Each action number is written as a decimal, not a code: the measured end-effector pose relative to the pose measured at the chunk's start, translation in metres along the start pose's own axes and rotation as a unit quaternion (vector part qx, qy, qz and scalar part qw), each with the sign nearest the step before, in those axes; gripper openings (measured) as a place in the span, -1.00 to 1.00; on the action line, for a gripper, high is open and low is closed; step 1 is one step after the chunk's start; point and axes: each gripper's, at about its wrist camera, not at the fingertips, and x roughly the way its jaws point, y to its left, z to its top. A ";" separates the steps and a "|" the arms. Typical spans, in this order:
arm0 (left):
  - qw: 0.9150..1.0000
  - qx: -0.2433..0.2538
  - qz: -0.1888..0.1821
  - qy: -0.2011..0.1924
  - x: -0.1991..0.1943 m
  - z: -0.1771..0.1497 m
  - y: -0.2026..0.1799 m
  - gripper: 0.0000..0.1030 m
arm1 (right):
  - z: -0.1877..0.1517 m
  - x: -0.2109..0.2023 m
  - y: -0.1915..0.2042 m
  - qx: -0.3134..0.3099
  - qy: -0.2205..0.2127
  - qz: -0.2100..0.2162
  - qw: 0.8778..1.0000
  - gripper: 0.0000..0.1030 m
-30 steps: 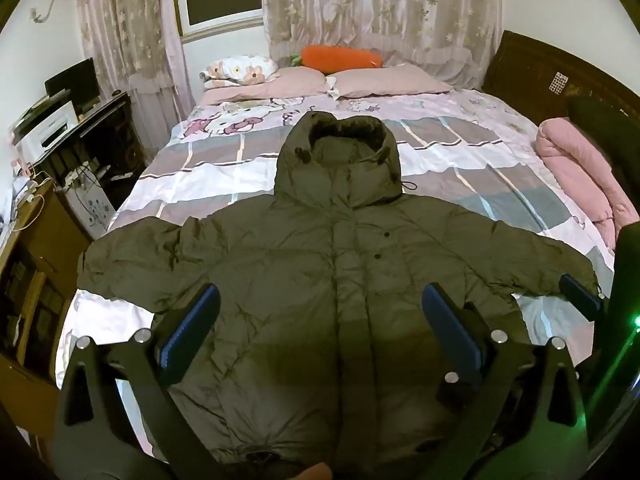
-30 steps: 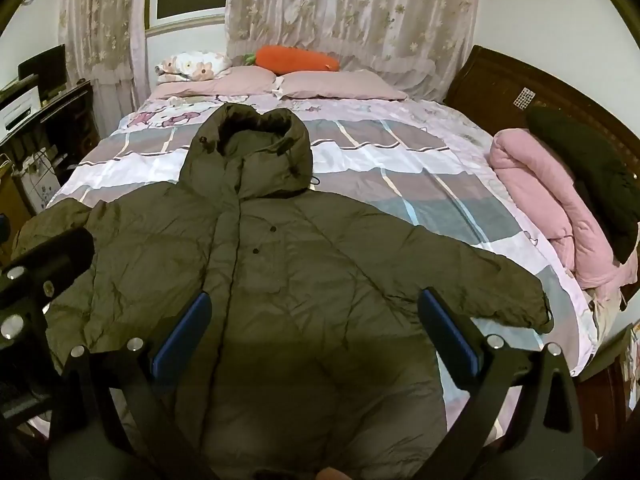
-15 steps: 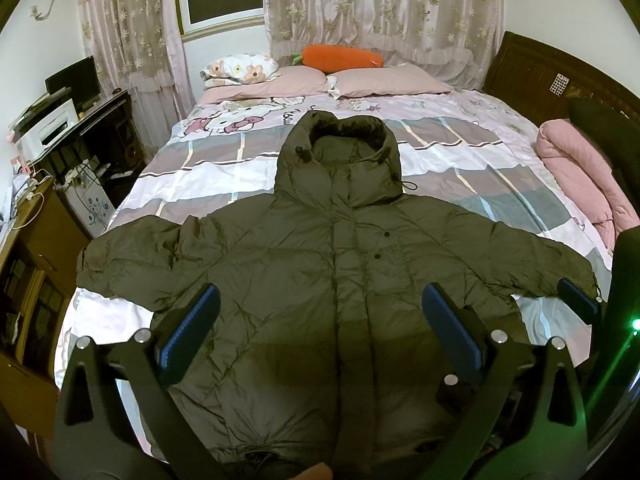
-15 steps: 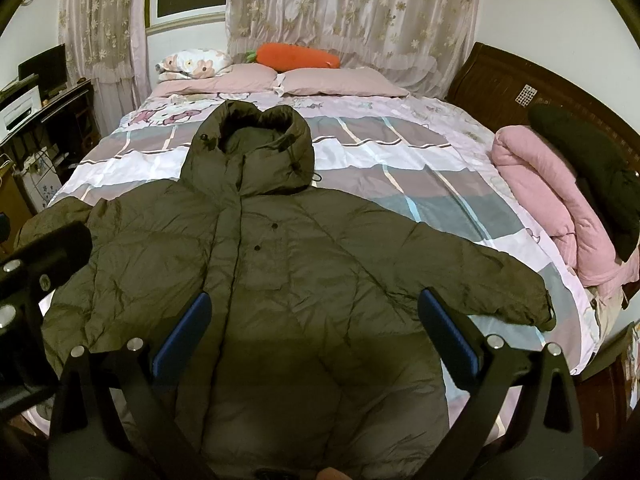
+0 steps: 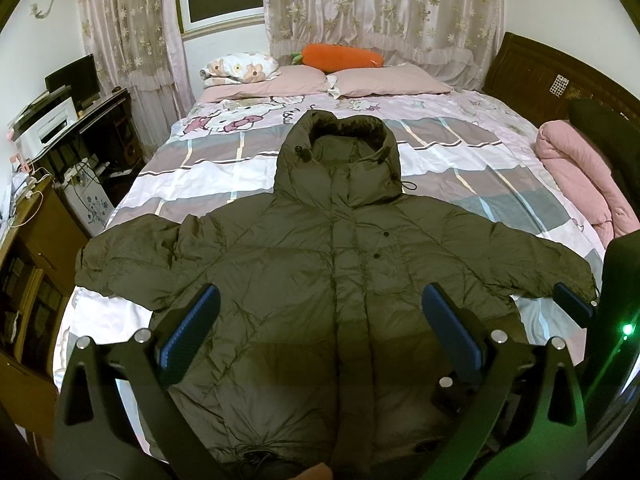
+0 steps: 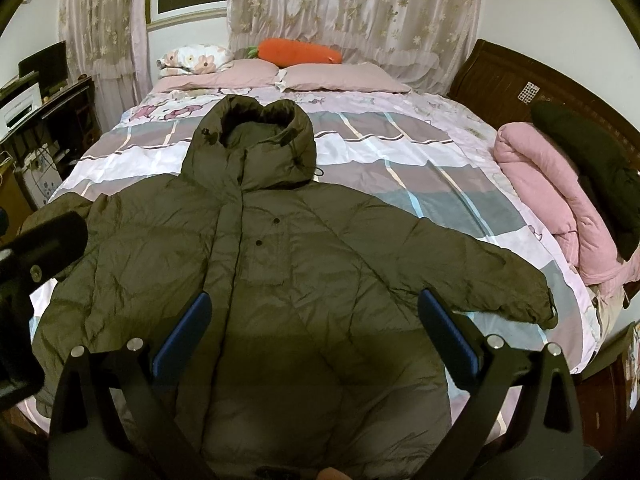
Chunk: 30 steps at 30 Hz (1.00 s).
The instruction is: Fold large clothes
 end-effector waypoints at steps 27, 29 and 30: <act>1.000 -0.002 -0.002 0.001 -0.001 0.002 0.000 0.96 | -0.001 0.003 0.002 -0.005 0.008 0.002 1.000 0.97; 1.000 -0.002 -0.002 0.001 -0.001 0.002 0.000 0.96 | -0.001 0.003 0.002 -0.004 0.008 0.002 1.000 0.97; 1.000 -0.002 -0.002 0.001 -0.001 0.002 0.000 0.96 | 0.000 0.003 0.002 -0.004 0.008 0.002 1.000 0.97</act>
